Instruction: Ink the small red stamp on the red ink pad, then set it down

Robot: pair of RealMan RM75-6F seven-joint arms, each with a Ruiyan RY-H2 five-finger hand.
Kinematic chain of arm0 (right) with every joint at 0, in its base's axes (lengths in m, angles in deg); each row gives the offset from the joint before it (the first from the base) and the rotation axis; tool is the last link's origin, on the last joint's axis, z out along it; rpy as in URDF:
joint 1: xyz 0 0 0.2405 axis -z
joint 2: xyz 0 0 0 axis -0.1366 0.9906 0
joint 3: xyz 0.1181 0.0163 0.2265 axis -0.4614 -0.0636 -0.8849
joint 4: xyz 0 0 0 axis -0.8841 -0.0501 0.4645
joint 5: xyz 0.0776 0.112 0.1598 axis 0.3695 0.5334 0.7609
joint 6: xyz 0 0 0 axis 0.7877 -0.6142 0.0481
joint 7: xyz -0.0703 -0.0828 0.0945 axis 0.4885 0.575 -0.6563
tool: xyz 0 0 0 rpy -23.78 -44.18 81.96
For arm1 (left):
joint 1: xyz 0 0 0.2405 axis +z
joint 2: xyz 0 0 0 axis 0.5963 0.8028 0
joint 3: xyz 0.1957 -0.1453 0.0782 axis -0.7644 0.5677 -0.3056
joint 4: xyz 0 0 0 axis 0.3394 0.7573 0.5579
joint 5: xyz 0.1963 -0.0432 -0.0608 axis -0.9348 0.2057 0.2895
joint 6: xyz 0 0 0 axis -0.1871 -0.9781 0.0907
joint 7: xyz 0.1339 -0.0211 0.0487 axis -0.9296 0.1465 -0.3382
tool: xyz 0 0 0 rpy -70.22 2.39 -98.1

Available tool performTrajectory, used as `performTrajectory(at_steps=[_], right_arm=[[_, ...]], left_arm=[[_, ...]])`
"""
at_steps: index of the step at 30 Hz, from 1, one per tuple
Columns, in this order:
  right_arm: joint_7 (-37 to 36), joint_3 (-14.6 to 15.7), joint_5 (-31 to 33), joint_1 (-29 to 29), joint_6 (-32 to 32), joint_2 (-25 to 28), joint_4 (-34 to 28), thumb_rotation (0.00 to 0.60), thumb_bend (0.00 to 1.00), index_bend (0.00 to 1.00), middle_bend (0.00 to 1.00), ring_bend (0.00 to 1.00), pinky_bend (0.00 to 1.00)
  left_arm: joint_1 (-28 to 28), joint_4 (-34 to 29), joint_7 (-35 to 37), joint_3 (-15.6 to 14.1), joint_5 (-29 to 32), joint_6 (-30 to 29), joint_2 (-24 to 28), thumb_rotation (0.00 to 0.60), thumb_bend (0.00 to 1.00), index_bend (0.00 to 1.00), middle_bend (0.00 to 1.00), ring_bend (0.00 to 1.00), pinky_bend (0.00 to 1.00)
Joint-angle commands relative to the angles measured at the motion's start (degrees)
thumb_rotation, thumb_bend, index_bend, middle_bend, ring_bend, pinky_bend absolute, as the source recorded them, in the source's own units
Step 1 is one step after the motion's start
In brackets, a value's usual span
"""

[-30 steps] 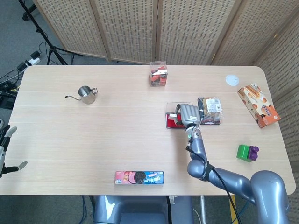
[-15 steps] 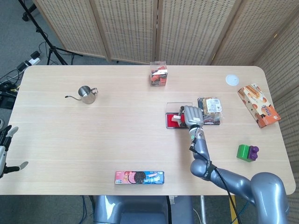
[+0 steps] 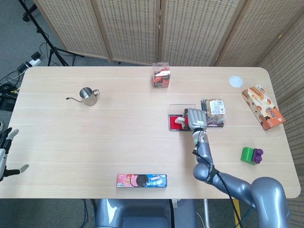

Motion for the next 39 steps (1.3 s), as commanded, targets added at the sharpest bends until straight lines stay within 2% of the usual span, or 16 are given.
performTrajectory(at_steps=[1,10,15,20,25,30,34,39], right_arm=[[-0.24,-0.16,-0.71,0.16,-0.52,0.00,-0.42,0.600,0.49,0.55,0.96,1.00,1.00],[-0.24,-0.19,-2.27,0.63,-1.62,-0.47,-0.76,0.600,0.49,0.55,0.96,1.00,1.00],[-1.52,-1.45,-3.56,1.14,-2.67,0.68,-2.46,0.600,0.49,0.55,0.96,1.00,1.00],[-3.26,-3.32,-4.18,2.89,-3.64,5.66,-9.31,0.600,0.49,0.55,0.96,1.00,1.00],[-4.98,-3.05,-6.64,6.05,-5.13,12.31,-17.24,0.600,0.49,0.55,0.96,1.00,1.00],[-8.07,-0.56,-11.31,10.09,-5.89,17.92,-22.02,0.600,0.49,0.55,0.96,1.00,1.00],[-10.53,3.48,-15.97,13.40,-5.63,20.64,-21.89,0.600,0.49,0.55,0.96,1.00,1.00],[-15.63,6.33,-20.75,16.66,-5.48,21.92,-21.37,0.600,0.49,0.55,0.96,1.00,1.00]], left_arm=[[-0.04,0.02,-0.01,-0.05,-0.07,0.07,-0.01,0.600,0.00,0.00,0.00,0.00,0.00],[0.05,-0.01,0.22,-0.15,-0.28,-0.13,0.03,0.600,0.00,0.00,0.00,0.00,0.00],[0.09,0.00,0.55,-0.17,-0.31,-0.12,0.12,0.600,0.00,0.00,0.00,0.00,0.00],[0.09,0.02,0.56,-0.28,-0.56,-0.17,0.12,0.600,0.00,0.00,0.00,0.00,0.00],[0.09,-0.11,0.13,-0.55,-1.05,-0.24,0.00,0.600,0.00,0.00,0.00,0.00,0.00],[0.16,-0.26,-0.24,-0.70,-1.47,-0.58,-0.11,0.600,0.00,0.00,0.00,0.00,0.00],[0.29,-0.45,-0.56,-0.93,-2.18,-1.04,-0.23,0.600,0.00,0.00,0.00,0.00,0.00],[0.31,-0.48,-0.90,-1.19,-2.72,-1.16,-0.36,0.600,0.00,0.00,0.00,0.00,0.00]])
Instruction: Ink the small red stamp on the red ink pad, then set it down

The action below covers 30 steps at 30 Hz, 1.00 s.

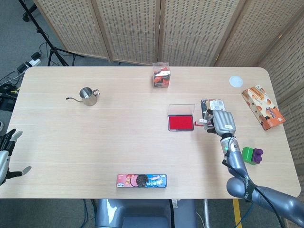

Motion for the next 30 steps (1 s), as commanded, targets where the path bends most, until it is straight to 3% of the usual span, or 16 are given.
performTrajectory(at_steps=[1,6,12,30], right_arm=[[-3.90,2.42,-3.54,2.75,-0.03,1.12,0.35,0.600,0.49,0.55,0.96,1.00,1.00],[-9.99,4.71,-8.73,5.48,-0.25,0.29,3.56,0.600,0.49,0.55,0.96,1.00,1.00],[-11.87,5.97,-12.09,6.20,-0.21,-1.17,7.27,0.600,0.49,0.55,0.96,1.00,1.00],[-15.19,6.46,-16.37,7.34,0.47,-5.42,13.86,0.600,0.48,0.55,0.96,1.00,1.00]], left_arm=[[-0.03,-0.04,-0.16,-0.10,-0.21,0.00,-0.06,0.600,0.00,0.00,0.00,0.00,0.00],[0.05,-0.16,-0.83,-0.41,-0.85,-0.31,-0.38,0.600,0.00,0.00,0.00,0.00,0.00],[0.17,-0.27,-1.05,-0.68,-1.23,-0.46,-0.50,0.600,0.00,0.00,0.00,0.00,0.00],[0.16,-0.41,-1.63,-0.82,-1.32,-0.51,-0.69,0.600,0.00,0.00,0.00,0.00,0.00]])
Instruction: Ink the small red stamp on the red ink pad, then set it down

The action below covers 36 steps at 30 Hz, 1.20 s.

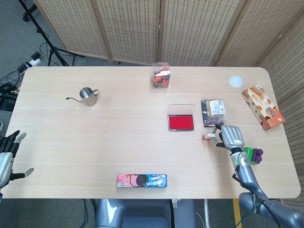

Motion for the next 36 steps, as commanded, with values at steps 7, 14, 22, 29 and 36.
performTrajectory(at_steps=[7,14,22,29,36], right_arm=[[-0.77,0.27,-1.91,0.32,0.46,-1.88,3.54,0.600,0.47,0.55,0.96,1.00,1.00],[-1.48,0.07,-2.85,0.58,0.81,-1.91,3.97,0.600,0.46,0.55,0.95,1.00,1.00],[-1.63,-0.26,-3.40,0.79,1.11,-1.68,3.72,0.600,0.43,0.53,0.95,1.00,1.00],[-1.22,-0.33,-3.64,0.96,1.42,-1.53,3.30,0.600,0.43,0.50,0.95,1.00,1.00],[-1.04,-0.75,-3.48,1.03,1.66,-1.48,2.97,0.600,0.40,0.48,0.95,1.00,1.00]], left_arm=[[0.00,-0.07,-0.12,-0.05,-0.02,0.00,-0.03,0.600,0.00,0.00,0.00,0.00,0.00],[-0.09,-0.02,-0.21,-0.10,-0.18,0.09,-0.13,0.600,0.00,0.00,0.00,0.00,0.00],[0.03,0.17,0.23,-0.10,-0.55,-0.31,-0.18,0.600,0.00,0.00,0.00,0.00,0.00],[0.03,0.14,0.26,-0.12,-0.59,-0.32,-0.16,0.600,0.00,0.00,0.00,0.00,0.00],[0.00,0.10,-0.04,-0.15,-0.55,-0.27,-0.25,0.600,0.00,0.00,0.00,0.00,0.00]])
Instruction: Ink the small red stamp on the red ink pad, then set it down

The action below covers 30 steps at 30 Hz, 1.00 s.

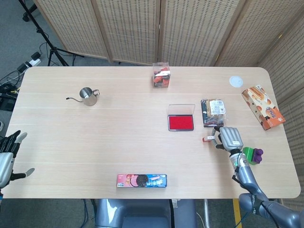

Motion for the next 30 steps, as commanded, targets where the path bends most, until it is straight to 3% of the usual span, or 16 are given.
performTrajectory(at_steps=[1,11,19,30], right_arm=[[0.03,-0.16,0.08,0.01,0.09,0.13,-0.21,0.600,0.39,0.48,0.95,1.00,1.00],[0.67,-0.30,0.26,0.04,0.58,0.55,-0.89,0.600,0.38,0.44,0.94,1.00,1.00],[1.05,-0.43,0.18,0.11,0.50,0.93,-1.70,0.600,0.31,0.42,0.94,1.00,1.00],[1.17,-1.11,0.19,0.32,-0.36,2.04,-3.90,0.600,0.31,0.37,0.94,1.00,1.00]], left_arm=[[0.01,-0.05,0.02,0.01,-0.01,-0.04,-0.02,0.600,0.00,0.00,0.00,0.00,0.00],[-0.02,-0.22,-0.13,-0.06,0.01,0.08,0.06,0.600,0.00,0.00,0.00,0.00,0.00],[-0.04,-0.23,-0.10,-0.06,0.09,0.16,0.12,0.600,0.00,0.00,0.00,0.00,0.00],[0.06,-0.39,0.34,-0.10,-0.20,-0.08,0.34,0.600,0.00,0.00,0.00,0.00,0.00]])
